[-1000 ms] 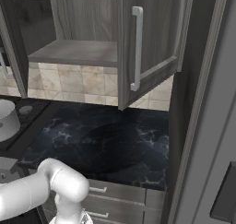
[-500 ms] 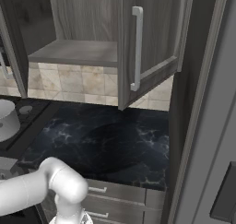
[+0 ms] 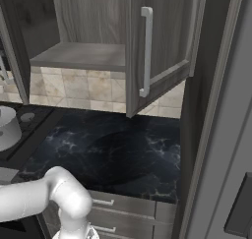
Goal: Open the cabinet and move the ladle to the pot. Then close the cabinet.
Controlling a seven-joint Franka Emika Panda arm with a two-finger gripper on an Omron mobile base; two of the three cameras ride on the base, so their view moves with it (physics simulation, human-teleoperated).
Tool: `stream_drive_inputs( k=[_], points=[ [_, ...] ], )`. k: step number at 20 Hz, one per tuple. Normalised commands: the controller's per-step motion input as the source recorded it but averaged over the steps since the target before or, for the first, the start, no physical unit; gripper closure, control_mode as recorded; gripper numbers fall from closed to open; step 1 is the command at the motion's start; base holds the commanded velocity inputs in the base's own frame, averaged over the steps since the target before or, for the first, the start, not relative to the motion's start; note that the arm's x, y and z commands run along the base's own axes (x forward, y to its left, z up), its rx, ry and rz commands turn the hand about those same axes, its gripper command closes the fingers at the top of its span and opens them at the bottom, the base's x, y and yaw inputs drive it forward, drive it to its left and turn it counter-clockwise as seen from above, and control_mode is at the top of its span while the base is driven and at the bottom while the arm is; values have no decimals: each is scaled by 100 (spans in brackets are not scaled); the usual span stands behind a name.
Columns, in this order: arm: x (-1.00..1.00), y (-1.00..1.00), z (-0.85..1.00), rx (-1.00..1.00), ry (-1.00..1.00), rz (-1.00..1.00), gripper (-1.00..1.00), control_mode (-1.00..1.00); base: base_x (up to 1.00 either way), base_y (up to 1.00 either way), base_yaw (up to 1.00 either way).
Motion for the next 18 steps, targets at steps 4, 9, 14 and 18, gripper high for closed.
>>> stream_drive_inputs(
  k=[4, 9, 14, 18],
  points=[
    [34, 20, -10, -3, 0, 0, 100, -100, 0, 0, 0],
    [21, 24, -16, -4, 0, 0, 100, -100, 0, 0, 0],
    [4, 30, -26, -6, 0, 0, 100, -100, 0, 0, 0],
    [1, 28, -24, -5, 0, 0, 100, -100, 0, 0, 0]
  ],
)
